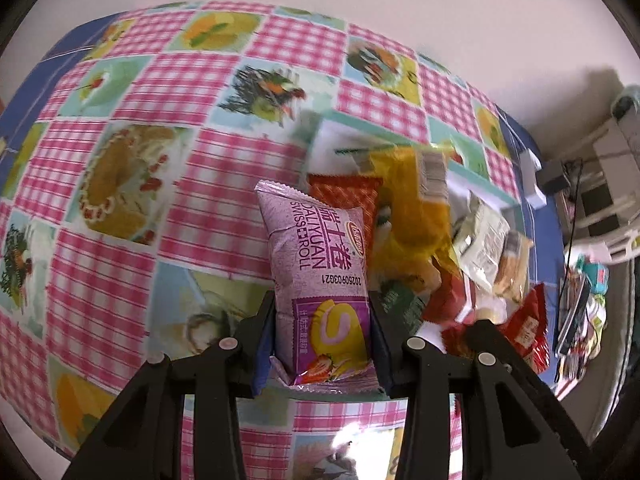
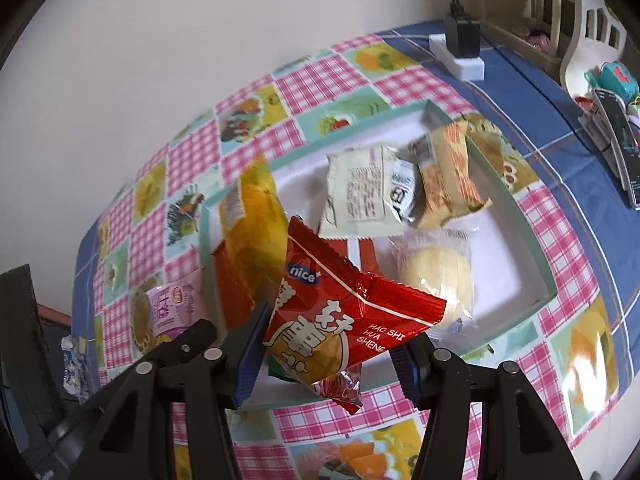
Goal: Organize snacks
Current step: 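Carry the purple and red packets over the white tray with both tools, then open both tools to release the purple and red packets into the tray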
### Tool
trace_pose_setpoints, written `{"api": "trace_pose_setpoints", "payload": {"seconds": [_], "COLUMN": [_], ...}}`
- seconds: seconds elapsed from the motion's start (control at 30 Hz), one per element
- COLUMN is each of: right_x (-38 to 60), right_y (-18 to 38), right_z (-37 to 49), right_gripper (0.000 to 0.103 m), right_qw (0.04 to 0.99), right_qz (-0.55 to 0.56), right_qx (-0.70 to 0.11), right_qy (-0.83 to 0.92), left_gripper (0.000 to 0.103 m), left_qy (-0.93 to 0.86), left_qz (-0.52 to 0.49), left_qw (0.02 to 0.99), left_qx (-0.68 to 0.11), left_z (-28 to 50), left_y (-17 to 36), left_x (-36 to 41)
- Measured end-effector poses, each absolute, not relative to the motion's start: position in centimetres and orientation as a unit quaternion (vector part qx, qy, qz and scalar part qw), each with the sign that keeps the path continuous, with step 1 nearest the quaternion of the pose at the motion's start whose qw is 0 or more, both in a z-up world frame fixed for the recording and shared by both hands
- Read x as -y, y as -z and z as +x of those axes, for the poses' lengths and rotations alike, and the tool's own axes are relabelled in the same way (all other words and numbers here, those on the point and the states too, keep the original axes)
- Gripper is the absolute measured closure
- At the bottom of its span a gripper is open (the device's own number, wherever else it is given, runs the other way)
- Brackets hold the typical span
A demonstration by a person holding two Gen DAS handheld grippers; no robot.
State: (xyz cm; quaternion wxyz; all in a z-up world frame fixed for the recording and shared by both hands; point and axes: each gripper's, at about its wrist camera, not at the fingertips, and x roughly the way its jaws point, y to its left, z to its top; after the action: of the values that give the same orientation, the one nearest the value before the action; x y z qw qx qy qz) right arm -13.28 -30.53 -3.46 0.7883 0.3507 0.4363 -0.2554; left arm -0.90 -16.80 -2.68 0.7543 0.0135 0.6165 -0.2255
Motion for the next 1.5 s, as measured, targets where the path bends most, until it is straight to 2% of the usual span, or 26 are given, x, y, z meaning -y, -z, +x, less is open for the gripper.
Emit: {"api": "trace_pose_setpoints", "payload": {"seconds": [0.73, 0.97, 1.13, 1.3, 1.5], "right_x": [31.8, 32.1, 32.4, 32.3, 32.1], "right_y": [4.5, 4.5, 4.2, 3.6, 3.8], "right_z": [-13.8, -14.0, -14.2, -14.3, -13.9], "right_gripper": [0.043, 0.042, 0.042, 0.042, 0.04], "right_qw": [0.768, 0.765, 0.766, 0.773, 0.774], "right_qz": [0.369, 0.379, 0.387, 0.391, 0.386], "right_qx": [-0.441, -0.436, -0.427, -0.415, -0.423], "right_qy": [0.282, 0.286, 0.283, 0.278, 0.271], "left_gripper": [0.057, 0.039, 0.036, 0.028, 0.027], "left_qy": [0.256, 0.261, 0.267, 0.256, 0.231], "left_qz": [0.019, 0.008, -0.004, -0.003, 0.001], "left_qw": [0.735, 0.733, 0.735, 0.746, 0.767], "left_qx": [-0.627, -0.628, -0.623, -0.615, -0.599], "left_z": [-1.2, -1.0, -1.0, -1.0, -0.9], "left_y": [4.8, 4.7, 3.9, 3.1, 2.1], "left_x": [18.8, 19.0, 18.5, 17.8, 16.4]}}
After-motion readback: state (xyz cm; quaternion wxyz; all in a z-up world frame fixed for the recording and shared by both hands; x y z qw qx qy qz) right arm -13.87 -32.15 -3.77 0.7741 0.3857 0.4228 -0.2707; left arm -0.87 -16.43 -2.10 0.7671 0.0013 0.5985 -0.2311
